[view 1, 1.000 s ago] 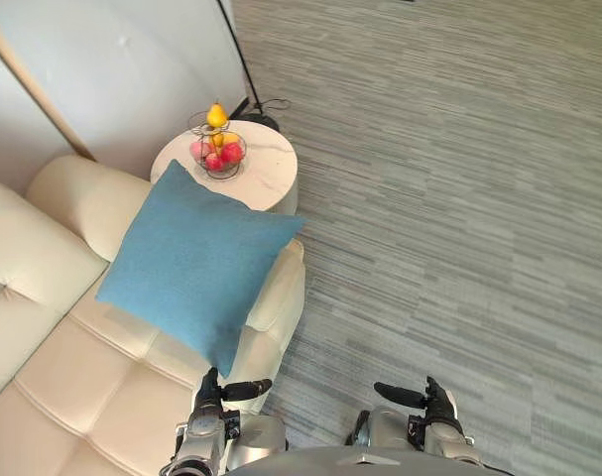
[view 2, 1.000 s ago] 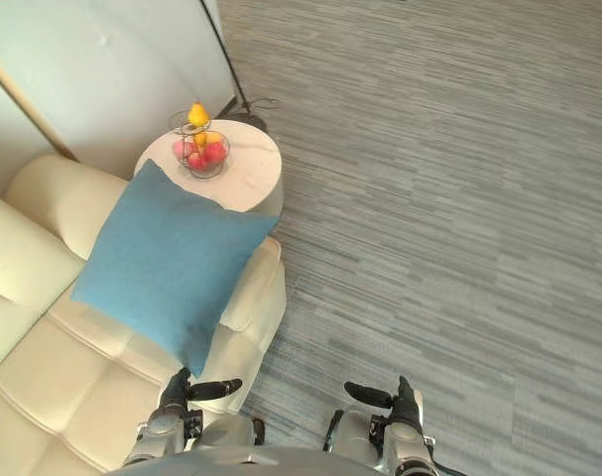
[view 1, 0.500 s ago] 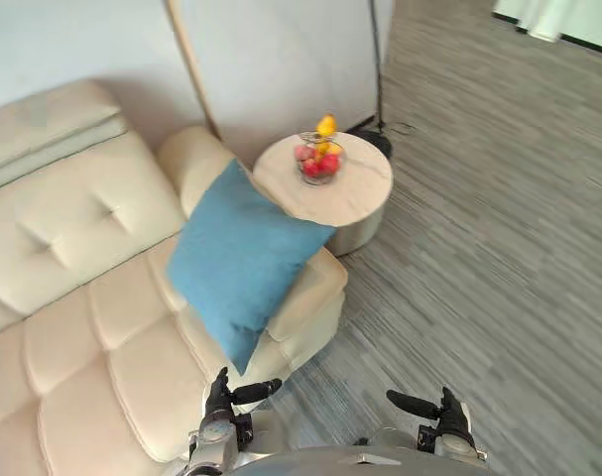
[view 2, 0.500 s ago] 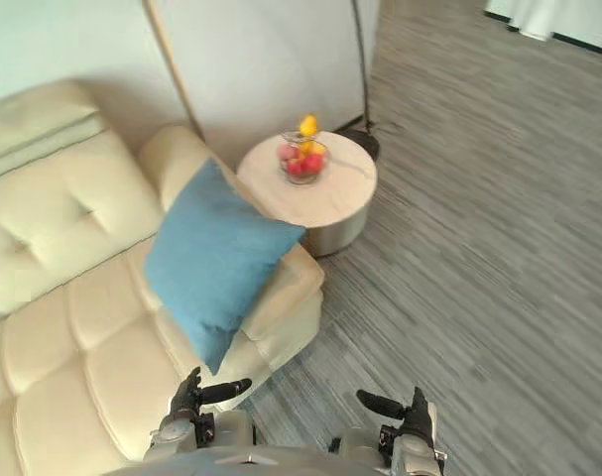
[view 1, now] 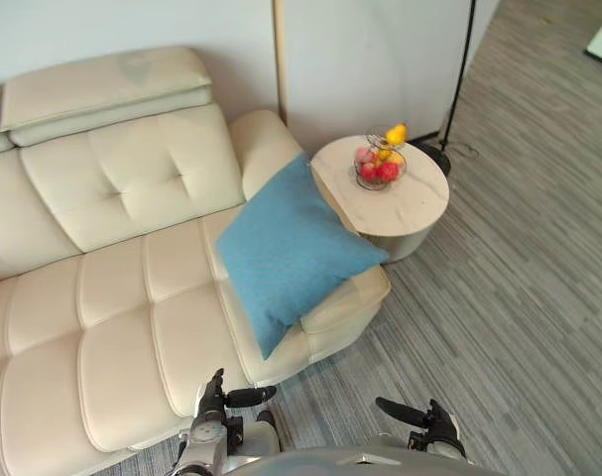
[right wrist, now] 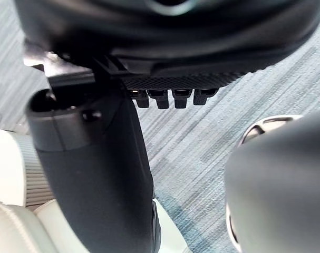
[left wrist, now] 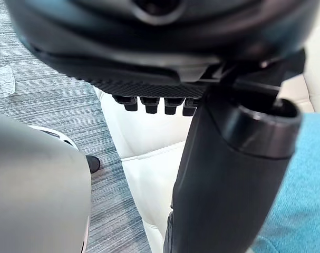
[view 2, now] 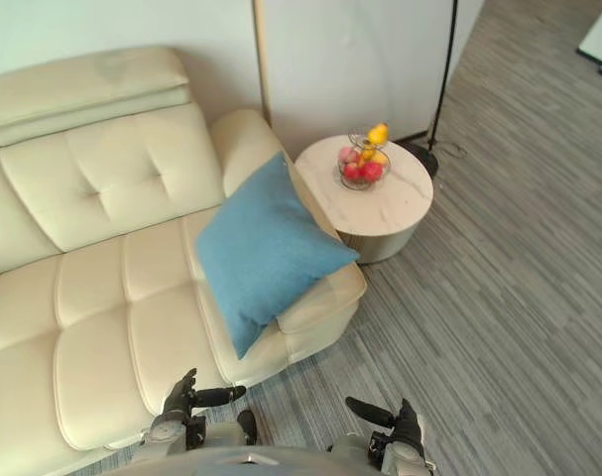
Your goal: Pick up cushions and gather them together orderly.
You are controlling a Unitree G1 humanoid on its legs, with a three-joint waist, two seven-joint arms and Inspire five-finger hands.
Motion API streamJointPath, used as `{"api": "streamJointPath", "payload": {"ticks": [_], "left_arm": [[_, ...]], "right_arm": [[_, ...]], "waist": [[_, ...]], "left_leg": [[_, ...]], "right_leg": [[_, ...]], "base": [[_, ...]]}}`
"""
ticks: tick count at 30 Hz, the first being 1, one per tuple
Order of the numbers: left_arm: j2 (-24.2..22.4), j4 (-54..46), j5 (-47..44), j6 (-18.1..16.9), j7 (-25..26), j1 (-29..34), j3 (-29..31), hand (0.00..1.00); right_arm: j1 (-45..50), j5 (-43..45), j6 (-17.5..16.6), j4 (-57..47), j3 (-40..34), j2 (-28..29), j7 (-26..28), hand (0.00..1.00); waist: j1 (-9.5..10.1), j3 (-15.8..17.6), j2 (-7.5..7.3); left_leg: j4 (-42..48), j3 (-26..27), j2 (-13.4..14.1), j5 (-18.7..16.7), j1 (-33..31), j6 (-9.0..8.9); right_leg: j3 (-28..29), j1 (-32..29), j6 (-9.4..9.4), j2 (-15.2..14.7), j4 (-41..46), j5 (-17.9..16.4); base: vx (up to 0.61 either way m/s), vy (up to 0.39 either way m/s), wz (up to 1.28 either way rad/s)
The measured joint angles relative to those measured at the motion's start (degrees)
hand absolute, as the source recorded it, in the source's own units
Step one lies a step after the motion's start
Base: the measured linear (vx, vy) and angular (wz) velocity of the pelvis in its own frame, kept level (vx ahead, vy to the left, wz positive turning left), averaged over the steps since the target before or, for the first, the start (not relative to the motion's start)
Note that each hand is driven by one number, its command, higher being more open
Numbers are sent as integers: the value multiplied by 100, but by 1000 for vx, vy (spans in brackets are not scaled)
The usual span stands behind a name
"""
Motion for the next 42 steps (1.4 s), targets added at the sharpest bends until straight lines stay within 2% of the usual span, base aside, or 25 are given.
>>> {"api": "streamJointPath", "payload": {"ticks": [3,4,5,8,9,10,11,14,15,18,21,22,31,35,37,42], "left_arm": [[55,29,-6,-1,-22,1,11,100],[102,58,-13,0,-22,-7,11,100],[121,88,-16,3,5,-40,17,100],[114,87,-19,-3,28,-46,20,100],[108,82,-22,-2,13,-49,28,100],[161,39,-16,-6,15,-28,40,100],[146,62,-11,-7,25,-39,33,100],[-73,56,-42,-6,99,-9,209,100],[-82,46,-41,-6,108,5,209,100],[-49,-22,-36,-6,79,29,193,100],[24,-59,-30,6,75,70,117,100],[50,-82,-32,8,80,81,30,100],[81,-571,-215,10,38,397,-243,100],[91,-690,-252,13,27,507,-336,100],[101,-691,-294,26,28,531,-474,100],[122,-802,-476,49,21,525,-637,100]], "right_arm": [[47,16,12,-29,-113,10,2,100],[54,14,8,-53,-105,17,2,100],[99,7,-5,-136,-65,37,29,100],[107,5,-89,-194,61,89,41,100],[111,4,-93,-189,93,91,41,100],[135,6,-88,-192,103,134,40,100],[133,21,-89,-195,92,124,50,100],[152,2,-52,-312,-76,54,-6,100],[192,1,-38,-405,-74,53,-16,100],[332,-19,20,-892,-63,173,-86,100],[481,-135,52,-1641,-65,191,-126,100],[590,-249,51,-2174,-64,188,-138,100],[881,-641,40,-4757,-241,136,-238,100],[898,-773,40,-5186,-366,-28,-276,100],[888,-799,40,-5379,-360,-323,-272,100],[654,-772,35,-5409,-346,-777,-234,100]], "waist": [[-79,41,-95],[-119,57,-144],[-124,59,-114],[-125,58,-104],[-121,52,-126],[-122,-18,-286],[-135,-12,-268],[-106,-49,18],[-111,-60,32],[-108,-72,-37],[-113,-91,-148],[-112,-113,-175],[-155,-246,-162],[-258,-303,-90],[-309,-336,-35],[-433,-329,-20]], "left_leg": [[-115,-416,-135,-11,127,136],[-155,-604,-201,-20,189,139],[-175,-835,-163,-4,239,163],[-207,-1046,-115,36,137,227],[-274,-1094,-165,51,120,237],[-288,-1125,-373,109,47,155],[-279,-1154,-387,156,51,104],[-320,-1220,-234,316,33,-131],[-336,-1260,-157,315,45,-166],[-479,-1293,-74,322,151,-195],[-549,-1301,-135,329,229,-204],[-601,-1298,-179,329,269,-204],[-894,-1265,-193,344,591,-182],[-1145,-1266,-201,486,689,-148],[-1398,-1285,-204,652,769,-139],[-1424,-1340,-221,726,719,-118]], "right_leg": [[93,-355,-14,-363,1420,16],[398,-542,-105,-452,1989,120],[934,-755,-149,-288,2268,37],[1619,-835,-142,81,1663,-168],[1935,-785,-128,184,1122,-158],[2302,-740,10,158,355,2],[2268,-721,33,125,381,2],[2030,-610,66,244,202,12],[1926,-489,60,320,15,59],[1836,-217,15,423,-368,180],[1777,-13,58,396,-576,228],[1760,74,84,369,-685,244],[1781,336,103,306,-861,292],[1793,331,92,307,-872,300],[1798,289,97,325,-874,336],[1796,266,123,345,-971,416]], "base": [[-77,30,65],[-46,-15,97],[-42,-4,95],[-67,-36,75],[-27,-144,76],[4,-166,73],[49,-150,64],[83,-97,28],[127,-98,19],[142,-51,9],[186,7,12],[116,29,12],[21,15,1],[-83,-2,0],[-113,8,2],[-97,3,4]]}}
